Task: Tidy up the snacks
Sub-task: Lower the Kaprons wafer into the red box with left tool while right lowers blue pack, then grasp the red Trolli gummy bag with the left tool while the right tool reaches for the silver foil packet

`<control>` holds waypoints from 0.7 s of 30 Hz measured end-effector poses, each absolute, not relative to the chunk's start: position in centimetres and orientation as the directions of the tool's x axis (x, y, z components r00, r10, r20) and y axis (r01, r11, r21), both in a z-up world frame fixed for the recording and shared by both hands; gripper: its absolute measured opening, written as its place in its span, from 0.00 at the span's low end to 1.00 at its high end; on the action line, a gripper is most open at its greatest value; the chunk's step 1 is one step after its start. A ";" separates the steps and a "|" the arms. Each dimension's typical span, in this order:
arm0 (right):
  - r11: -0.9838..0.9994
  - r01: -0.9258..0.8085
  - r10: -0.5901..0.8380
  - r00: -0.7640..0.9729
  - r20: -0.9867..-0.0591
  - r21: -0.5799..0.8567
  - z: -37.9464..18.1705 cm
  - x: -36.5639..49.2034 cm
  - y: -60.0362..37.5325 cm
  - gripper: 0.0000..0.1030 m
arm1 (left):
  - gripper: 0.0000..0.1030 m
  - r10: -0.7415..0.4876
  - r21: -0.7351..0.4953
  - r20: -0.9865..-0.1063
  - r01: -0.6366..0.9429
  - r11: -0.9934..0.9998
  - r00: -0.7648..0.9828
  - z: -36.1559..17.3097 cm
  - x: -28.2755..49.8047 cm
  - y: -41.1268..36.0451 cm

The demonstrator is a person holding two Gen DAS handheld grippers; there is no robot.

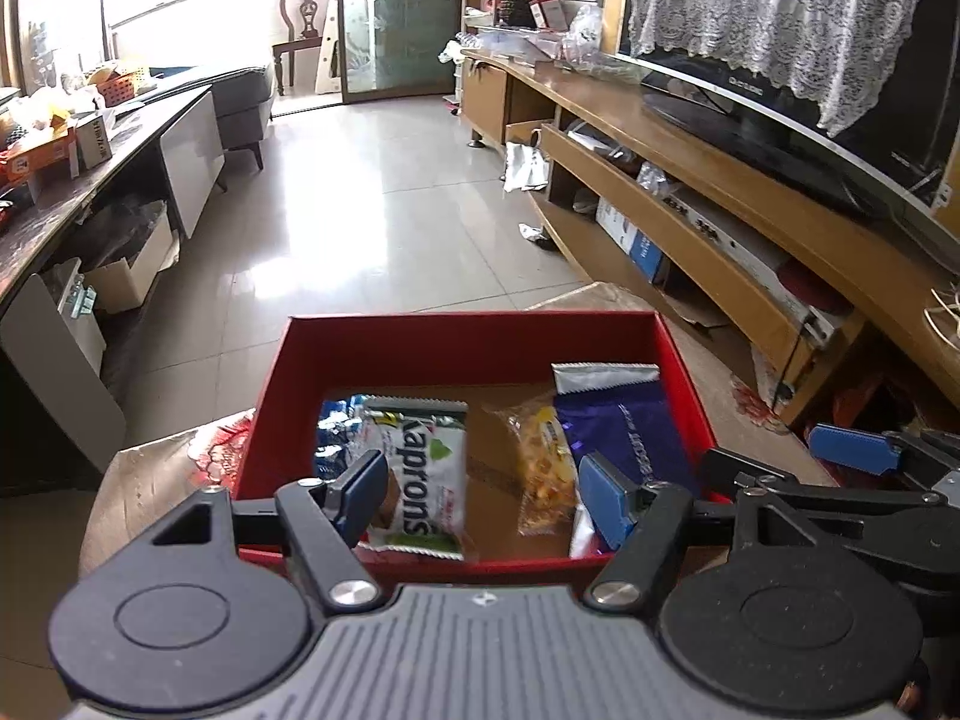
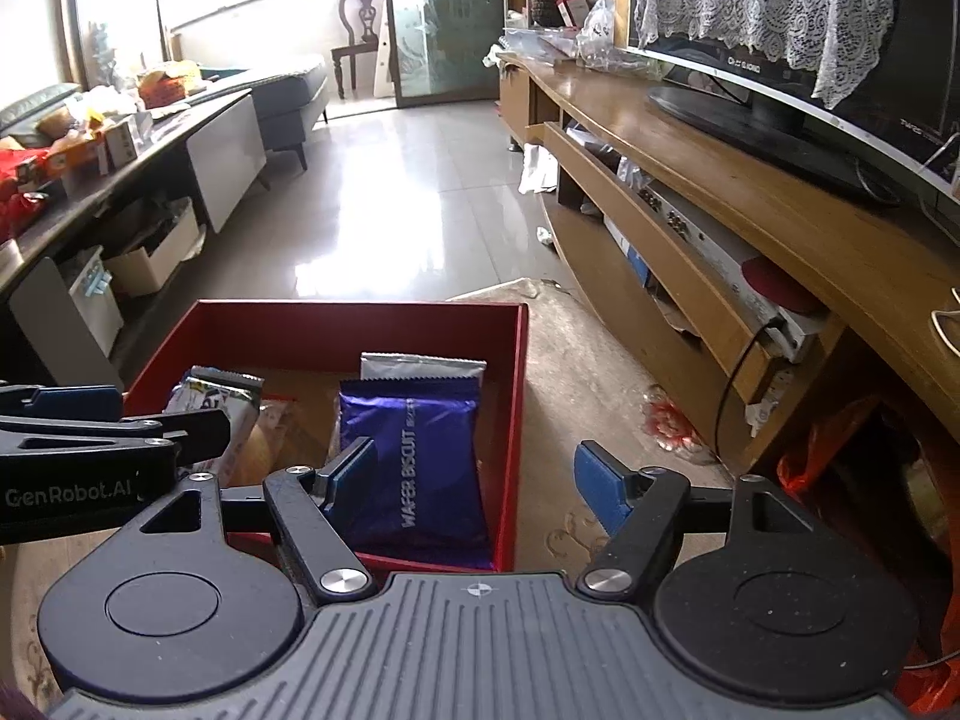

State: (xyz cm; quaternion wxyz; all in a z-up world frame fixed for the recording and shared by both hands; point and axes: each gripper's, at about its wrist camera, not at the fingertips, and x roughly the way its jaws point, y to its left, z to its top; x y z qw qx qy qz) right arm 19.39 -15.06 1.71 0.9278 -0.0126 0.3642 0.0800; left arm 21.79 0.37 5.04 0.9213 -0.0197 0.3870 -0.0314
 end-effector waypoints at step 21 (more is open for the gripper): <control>0.995 -0.094 0.086 0.683 -0.726 0.030 0.4 12.3 -19.1 0.77 | 0.67 -0.151 -0.049 -0.760 0.176 0.983 0.632 2.8 17.1 -3.5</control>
